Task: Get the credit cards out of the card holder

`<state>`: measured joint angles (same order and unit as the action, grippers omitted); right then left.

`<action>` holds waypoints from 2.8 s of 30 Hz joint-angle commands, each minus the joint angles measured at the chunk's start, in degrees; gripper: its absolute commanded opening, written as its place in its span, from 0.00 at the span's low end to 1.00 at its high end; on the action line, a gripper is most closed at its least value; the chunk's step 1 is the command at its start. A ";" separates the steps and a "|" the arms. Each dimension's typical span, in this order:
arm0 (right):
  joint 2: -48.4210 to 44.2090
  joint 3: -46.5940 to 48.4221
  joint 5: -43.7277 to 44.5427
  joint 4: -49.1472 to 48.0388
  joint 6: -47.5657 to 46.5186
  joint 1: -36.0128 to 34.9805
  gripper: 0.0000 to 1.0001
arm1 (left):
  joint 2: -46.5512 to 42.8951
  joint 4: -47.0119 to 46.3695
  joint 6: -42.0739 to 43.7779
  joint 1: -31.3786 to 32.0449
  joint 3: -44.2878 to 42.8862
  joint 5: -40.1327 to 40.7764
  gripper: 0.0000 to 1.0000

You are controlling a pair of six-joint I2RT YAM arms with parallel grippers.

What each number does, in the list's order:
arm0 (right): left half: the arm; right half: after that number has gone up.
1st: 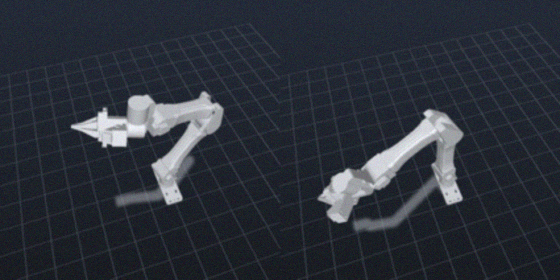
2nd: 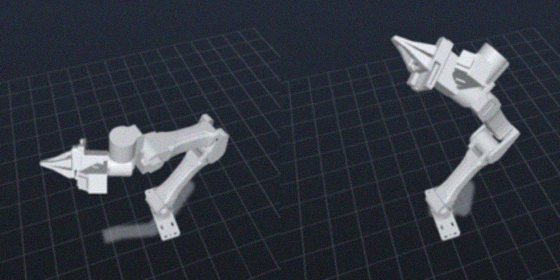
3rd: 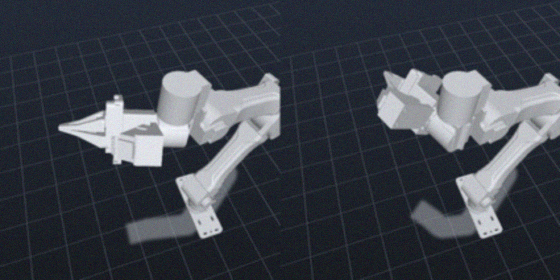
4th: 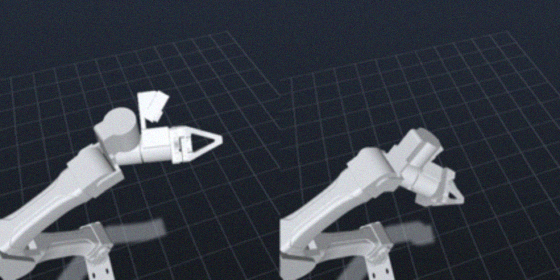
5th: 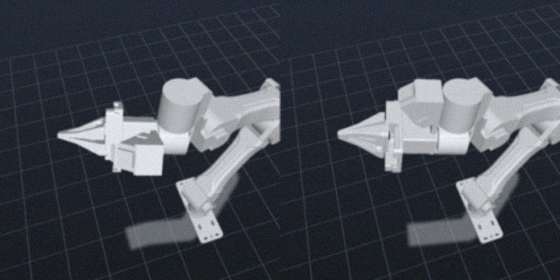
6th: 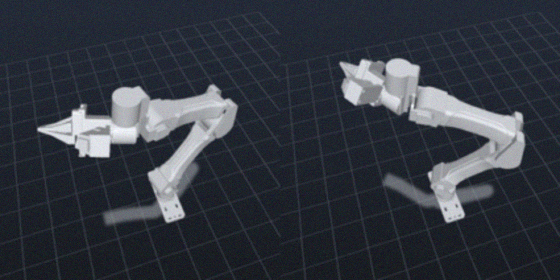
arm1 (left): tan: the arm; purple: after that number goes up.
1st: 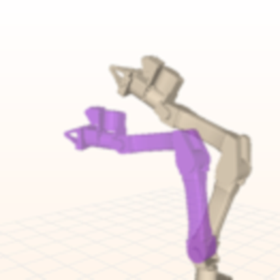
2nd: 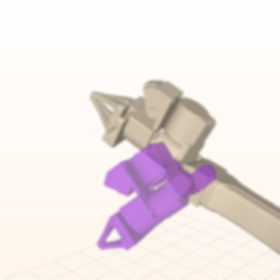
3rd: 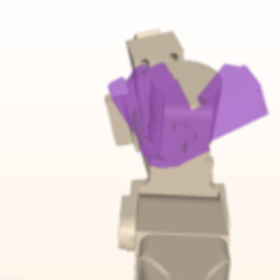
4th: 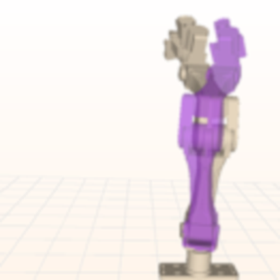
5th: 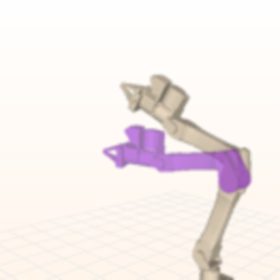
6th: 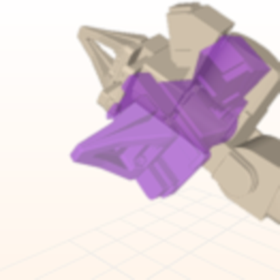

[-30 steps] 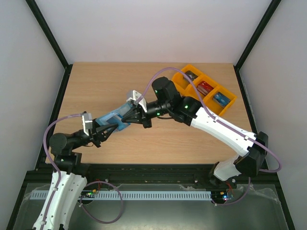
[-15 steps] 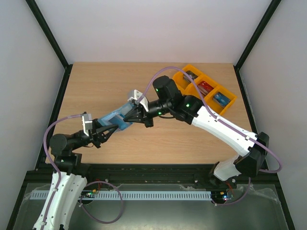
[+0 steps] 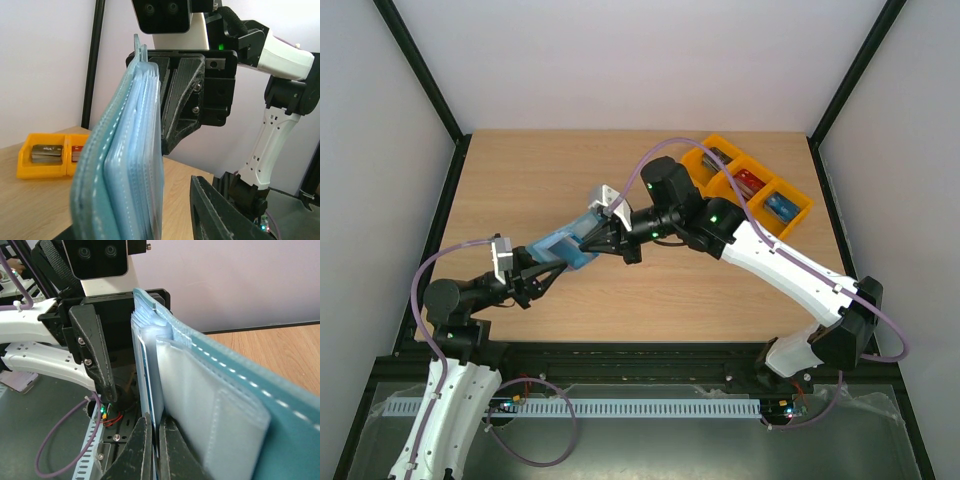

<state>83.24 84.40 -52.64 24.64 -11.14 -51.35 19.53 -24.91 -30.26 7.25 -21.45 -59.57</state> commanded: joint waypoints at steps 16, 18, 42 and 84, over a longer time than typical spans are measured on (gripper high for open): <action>-2.56 2.08 -0.49 -1.15 0.85 1.00 0.02 | -0.19 1.52 2.13 0.49 -0.89 -2.03 0.38; -2.77 2.08 -0.59 -1.29 0.97 1.03 0.02 | -0.19 1.59 2.18 0.56 -0.95 -2.34 0.39; -3.83 1.86 -0.13 -1.97 2.09 2.44 0.02 | -0.02 3.57 4.29 1.10 -0.79 -3.16 0.07; -2.63 -5.75 89.26 2.08 -15.12 21.83 0.01 | -9.80 22.35 -17.48 -9.53 8.92 32.96 0.02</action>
<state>79.88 86.28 13.15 30.41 -14.17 -30.59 12.34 -4.69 -45.12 0.27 -13.04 -29.85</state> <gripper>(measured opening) 0.016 0.077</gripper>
